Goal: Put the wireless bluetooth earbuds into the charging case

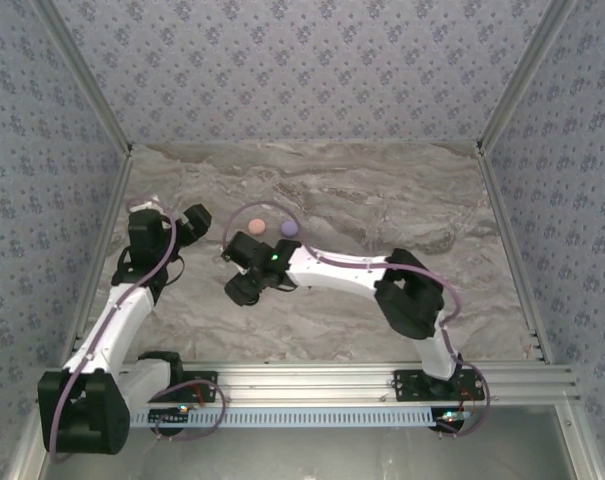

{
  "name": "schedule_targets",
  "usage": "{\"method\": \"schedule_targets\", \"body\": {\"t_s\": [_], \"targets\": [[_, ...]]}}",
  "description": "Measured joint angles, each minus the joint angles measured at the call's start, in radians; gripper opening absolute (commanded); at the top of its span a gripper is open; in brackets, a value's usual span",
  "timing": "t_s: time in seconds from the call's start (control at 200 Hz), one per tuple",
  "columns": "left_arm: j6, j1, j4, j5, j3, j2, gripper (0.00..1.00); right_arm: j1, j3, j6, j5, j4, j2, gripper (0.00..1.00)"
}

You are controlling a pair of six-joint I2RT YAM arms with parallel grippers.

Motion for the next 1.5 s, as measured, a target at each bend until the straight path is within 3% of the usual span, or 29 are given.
{"method": "schedule_targets", "body": {"t_s": [0.405,1.194,1.504], "targets": [[0.0,0.045,-0.06,0.0,-0.013,-0.075,0.97,0.014,0.145,0.063,0.075,-0.152,0.198,0.81],[-0.01,0.045,-0.063,0.004,-0.02,-0.072,0.98,0.014,0.082,0.115,0.073,-0.162,0.163,0.71],[-0.01,0.045,-0.063,0.004,-0.02,-0.071,0.98,0.009,0.044,0.122,0.056,-0.138,0.142,0.61]]}}
